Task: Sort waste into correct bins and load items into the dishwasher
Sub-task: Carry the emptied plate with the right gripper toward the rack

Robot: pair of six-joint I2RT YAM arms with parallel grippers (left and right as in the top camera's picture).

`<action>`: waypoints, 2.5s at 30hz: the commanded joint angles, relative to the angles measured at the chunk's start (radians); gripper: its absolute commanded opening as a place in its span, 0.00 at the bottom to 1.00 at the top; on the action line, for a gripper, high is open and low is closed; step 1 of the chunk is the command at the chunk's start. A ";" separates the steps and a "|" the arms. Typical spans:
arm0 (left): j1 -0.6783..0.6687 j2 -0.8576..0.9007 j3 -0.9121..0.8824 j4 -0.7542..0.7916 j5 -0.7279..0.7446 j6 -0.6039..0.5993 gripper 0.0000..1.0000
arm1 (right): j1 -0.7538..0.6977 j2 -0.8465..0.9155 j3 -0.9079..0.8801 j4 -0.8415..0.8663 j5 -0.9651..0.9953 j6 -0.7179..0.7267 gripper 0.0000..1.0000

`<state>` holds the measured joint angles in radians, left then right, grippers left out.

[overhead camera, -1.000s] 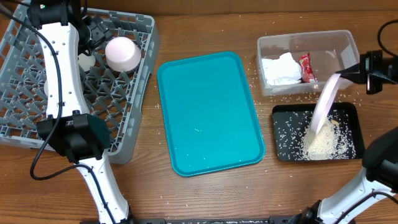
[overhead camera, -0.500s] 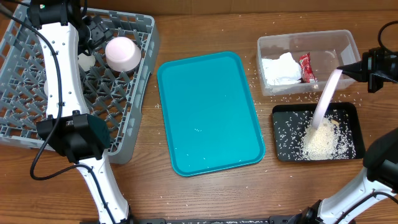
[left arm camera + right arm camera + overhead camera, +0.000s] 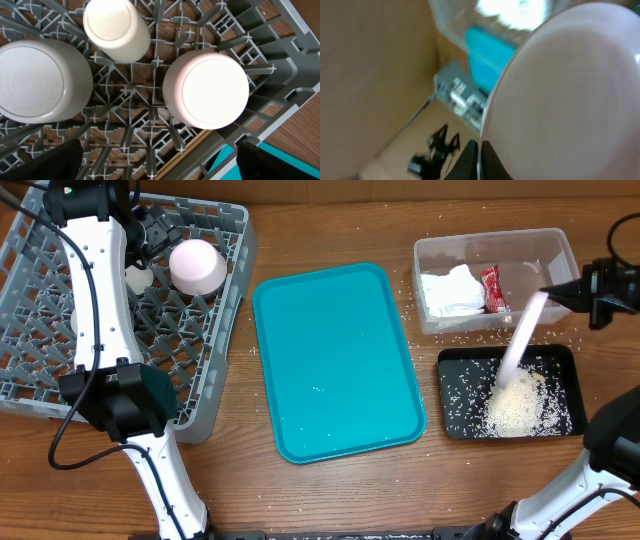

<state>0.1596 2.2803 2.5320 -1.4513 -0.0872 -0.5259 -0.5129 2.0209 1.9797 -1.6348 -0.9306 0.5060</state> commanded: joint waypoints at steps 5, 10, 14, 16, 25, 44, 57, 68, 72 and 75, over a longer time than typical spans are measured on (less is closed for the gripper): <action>0.004 -0.023 0.022 0.000 -0.013 -0.021 1.00 | 0.150 -0.045 -0.002 0.077 -0.351 -0.140 0.04; 0.004 -0.023 0.022 0.000 -0.013 -0.021 1.00 | 0.235 -0.078 -0.001 0.216 -0.403 -0.118 0.04; 0.004 -0.023 0.022 0.000 -0.013 -0.021 1.00 | 0.294 -0.099 -0.001 0.344 -0.402 -0.030 0.04; 0.004 -0.023 0.022 0.000 -0.013 -0.021 1.00 | 0.335 -0.100 -0.001 0.453 -0.401 0.054 0.04; 0.004 -0.023 0.022 0.000 -0.013 -0.021 1.00 | 0.640 -0.092 -0.002 1.074 -0.010 0.537 0.04; 0.004 -0.023 0.022 0.000 -0.013 -0.021 1.00 | 1.018 0.254 -0.003 1.932 0.358 0.968 0.04; 0.004 -0.023 0.022 0.000 -0.013 -0.021 1.00 | 1.134 0.320 -0.003 1.904 0.579 0.954 0.05; 0.004 -0.023 0.022 0.000 -0.013 -0.021 1.00 | 1.141 0.320 0.002 1.867 0.535 0.709 0.93; 0.004 -0.023 0.022 0.000 -0.013 -0.021 1.00 | 1.110 0.311 0.027 1.846 0.483 0.637 1.00; 0.004 -0.023 0.022 0.000 -0.013 -0.021 1.00 | 1.054 0.267 0.032 1.760 0.473 0.636 1.00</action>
<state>0.1596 2.2799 2.5328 -1.4513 -0.0875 -0.5259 0.6060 2.3482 1.9762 0.1768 -0.4313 1.1950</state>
